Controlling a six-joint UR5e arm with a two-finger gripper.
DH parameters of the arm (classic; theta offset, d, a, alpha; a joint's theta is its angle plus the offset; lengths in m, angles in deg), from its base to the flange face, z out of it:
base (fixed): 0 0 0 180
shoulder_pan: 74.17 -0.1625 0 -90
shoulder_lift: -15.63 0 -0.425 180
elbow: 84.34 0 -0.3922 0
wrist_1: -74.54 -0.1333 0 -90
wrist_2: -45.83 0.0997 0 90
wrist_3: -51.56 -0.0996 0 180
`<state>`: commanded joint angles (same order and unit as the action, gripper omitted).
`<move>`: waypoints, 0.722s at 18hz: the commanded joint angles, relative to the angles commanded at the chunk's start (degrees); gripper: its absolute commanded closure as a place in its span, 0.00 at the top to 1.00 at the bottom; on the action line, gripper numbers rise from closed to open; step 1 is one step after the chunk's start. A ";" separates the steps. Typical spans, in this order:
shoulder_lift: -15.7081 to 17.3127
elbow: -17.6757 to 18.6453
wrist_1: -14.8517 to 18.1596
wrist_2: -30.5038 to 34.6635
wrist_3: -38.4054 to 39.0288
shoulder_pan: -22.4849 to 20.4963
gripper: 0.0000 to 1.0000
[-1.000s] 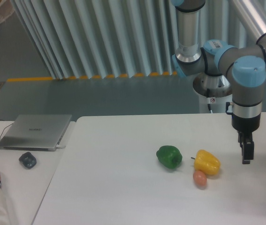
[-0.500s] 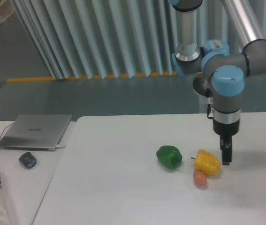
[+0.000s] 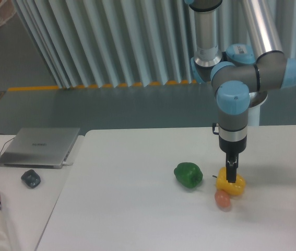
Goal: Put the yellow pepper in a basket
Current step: 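Close the gripper on the yellow pepper's stem end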
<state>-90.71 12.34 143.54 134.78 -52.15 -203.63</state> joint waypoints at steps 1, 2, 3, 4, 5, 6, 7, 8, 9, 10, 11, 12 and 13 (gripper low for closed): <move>-0.09 -0.09 0.00 0.00 0.00 0.17 1.00; -0.35 0.00 0.00 0.00 0.00 0.18 1.00; -0.62 0.00 0.00 0.00 0.00 0.18 1.00; -1.05 0.00 0.00 0.09 0.00 0.26 1.00; -1.23 0.00 -0.09 0.09 0.00 0.26 1.00; -1.32 -0.09 -0.09 0.09 0.00 0.52 1.00; -1.50 -0.09 -0.09 0.00 0.00 0.53 1.00; -2.02 -0.09 -0.17 0.00 0.00 0.61 1.00; -2.20 -0.09 -0.26 0.00 0.00 0.79 1.00; -2.20 -0.09 -0.18 0.00 0.00 0.97 1.00; -2.29 0.00 -0.18 0.00 0.00 0.97 1.00; -2.46 0.00 -0.18 0.09 0.09 1.05 1.00; -2.55 0.09 -0.18 0.09 0.09 1.05 1.00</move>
<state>-93.26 12.43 143.36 134.87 -52.06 -202.58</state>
